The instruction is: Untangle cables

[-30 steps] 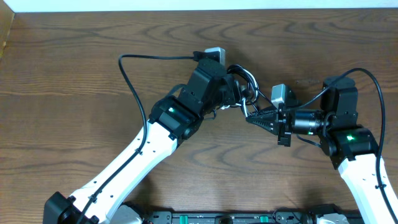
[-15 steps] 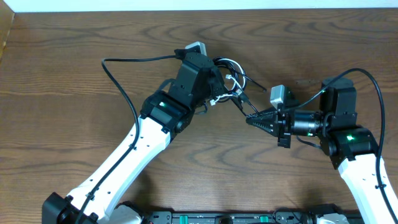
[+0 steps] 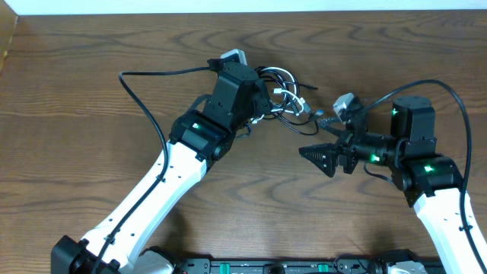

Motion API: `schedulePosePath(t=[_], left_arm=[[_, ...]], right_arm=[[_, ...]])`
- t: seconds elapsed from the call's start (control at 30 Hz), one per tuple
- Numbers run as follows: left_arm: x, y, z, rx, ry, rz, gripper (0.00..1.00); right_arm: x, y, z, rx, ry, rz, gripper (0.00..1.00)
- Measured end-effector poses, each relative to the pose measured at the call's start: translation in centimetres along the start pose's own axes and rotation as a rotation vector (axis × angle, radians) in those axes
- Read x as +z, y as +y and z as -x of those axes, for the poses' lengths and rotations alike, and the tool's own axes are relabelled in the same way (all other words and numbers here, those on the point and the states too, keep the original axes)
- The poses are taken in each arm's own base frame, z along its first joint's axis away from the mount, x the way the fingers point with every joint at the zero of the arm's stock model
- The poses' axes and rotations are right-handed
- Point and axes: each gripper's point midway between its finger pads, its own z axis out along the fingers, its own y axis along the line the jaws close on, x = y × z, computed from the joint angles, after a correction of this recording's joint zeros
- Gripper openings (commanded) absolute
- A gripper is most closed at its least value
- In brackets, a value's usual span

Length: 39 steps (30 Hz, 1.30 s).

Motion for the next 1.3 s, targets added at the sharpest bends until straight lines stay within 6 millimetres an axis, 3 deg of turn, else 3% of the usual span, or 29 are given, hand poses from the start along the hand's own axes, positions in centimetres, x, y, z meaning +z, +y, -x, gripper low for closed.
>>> schedulePosePath(t=[0.23, 0.5, 0.7, 1.0, 1.3], left_arm=[[0.0, -0.1, -0.1, -0.002, 0.008, -0.006, 0.08], [-0.2, -0.9, -2.1, -0.002, 0.116, -0.063, 0.07], [-0.4, -1.0, -3.7, -0.001, 0.196, -0.084, 0.07], [-1.1, -2.9, -5.4, 0.054, 0.295, -0.2, 0.07], [-2.2, -5.7, -6.1, 0.179, 0.339, -0.381, 0.07]], right_arm=[[0.0, -0.7, 0.0, 0.075, 0.002, -0.04, 0.99], [-0.6, -4.4, 0.6, 0.201, -0.04, -0.253, 0.99], [-1.0, -5.6, 1.9, 0.219, -0.097, -0.324, 0.99], [-2.3, -8.6, 0.3, 0.309, -0.076, -0.517, 0.99], [-2.8, -9.4, -0.6, 0.334, -0.056, -0.578, 0.99]])
